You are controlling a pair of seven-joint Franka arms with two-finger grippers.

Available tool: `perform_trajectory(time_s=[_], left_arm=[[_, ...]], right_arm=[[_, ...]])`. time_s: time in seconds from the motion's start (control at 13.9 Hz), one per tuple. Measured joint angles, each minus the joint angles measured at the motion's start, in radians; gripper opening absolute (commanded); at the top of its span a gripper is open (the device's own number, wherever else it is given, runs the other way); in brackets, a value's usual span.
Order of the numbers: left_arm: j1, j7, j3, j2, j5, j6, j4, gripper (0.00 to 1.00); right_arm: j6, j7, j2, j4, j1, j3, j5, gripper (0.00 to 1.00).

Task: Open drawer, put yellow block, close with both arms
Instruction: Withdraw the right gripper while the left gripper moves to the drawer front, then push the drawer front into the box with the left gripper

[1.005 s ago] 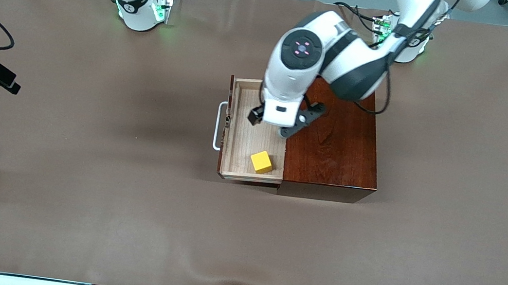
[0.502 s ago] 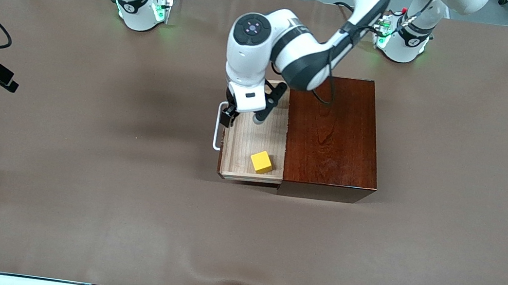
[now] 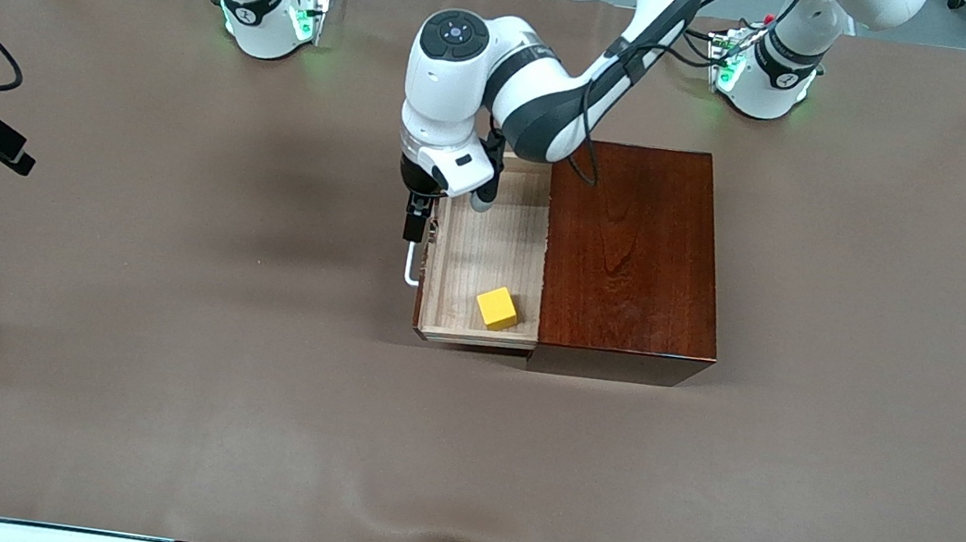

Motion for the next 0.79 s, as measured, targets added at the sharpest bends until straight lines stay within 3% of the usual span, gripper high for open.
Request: perform_trajectory(time_s=[0.43,0.79], left_arm=[[-0.008,-0.019,-0.001,0.045,-0.002,0.023,0.002,1.00],[-0.008,0.034,-0.001,0.066,-0.032,0.035,0.002,1.00]], right_arm=[[0.000,0.001,0.000,0.000,0.089,-0.101,0.000,1.00],[0.000,0.001,0.000,0.001,0.098,-0.119,0.000,1.00]])
